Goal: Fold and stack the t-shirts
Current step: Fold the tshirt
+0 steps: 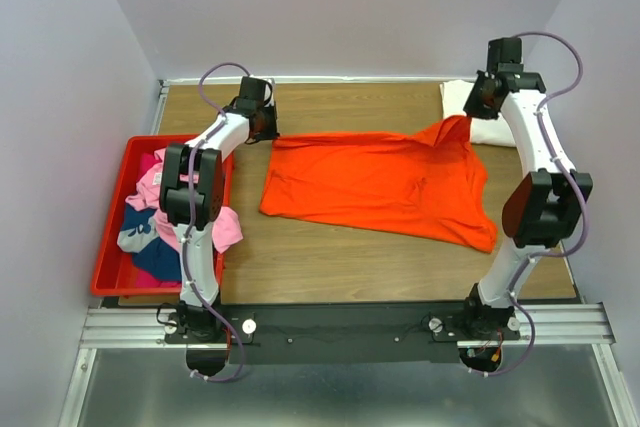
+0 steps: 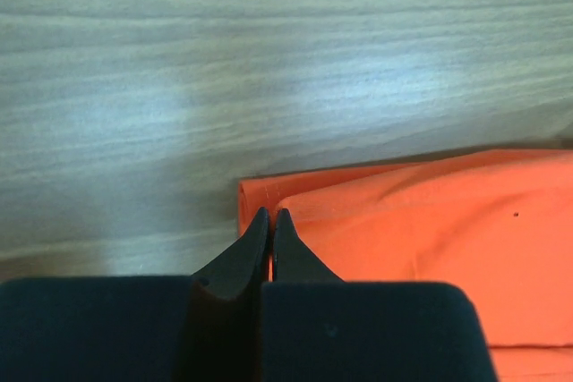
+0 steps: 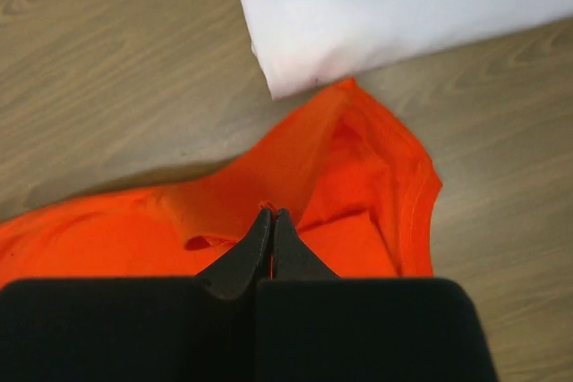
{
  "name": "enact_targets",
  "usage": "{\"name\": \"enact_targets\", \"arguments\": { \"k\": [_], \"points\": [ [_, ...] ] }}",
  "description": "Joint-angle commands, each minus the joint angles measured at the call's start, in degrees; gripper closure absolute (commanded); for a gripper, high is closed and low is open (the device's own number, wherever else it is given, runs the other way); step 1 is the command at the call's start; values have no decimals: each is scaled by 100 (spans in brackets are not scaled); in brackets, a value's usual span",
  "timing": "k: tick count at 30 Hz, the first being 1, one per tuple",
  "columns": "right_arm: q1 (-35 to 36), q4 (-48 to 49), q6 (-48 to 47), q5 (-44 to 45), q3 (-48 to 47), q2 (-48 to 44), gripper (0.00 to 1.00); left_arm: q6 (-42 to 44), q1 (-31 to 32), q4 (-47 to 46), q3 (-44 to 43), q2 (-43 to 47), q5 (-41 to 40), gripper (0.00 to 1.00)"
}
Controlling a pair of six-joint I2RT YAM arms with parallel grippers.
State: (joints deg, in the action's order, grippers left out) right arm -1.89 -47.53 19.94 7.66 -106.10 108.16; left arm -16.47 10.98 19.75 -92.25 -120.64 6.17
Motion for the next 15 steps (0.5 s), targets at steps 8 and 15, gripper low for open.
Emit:
{"name": "enact_targets", "arguments": {
  "k": [8,15],
  "points": [
    [4,-889,308,-336,1680,-981,100,337,-35,-243,690,1059,-327,100],
    [4,-1460,291,-213,1558,-1201,100,487,-26,-287,1121,1332,-266,100]
  ]
}}
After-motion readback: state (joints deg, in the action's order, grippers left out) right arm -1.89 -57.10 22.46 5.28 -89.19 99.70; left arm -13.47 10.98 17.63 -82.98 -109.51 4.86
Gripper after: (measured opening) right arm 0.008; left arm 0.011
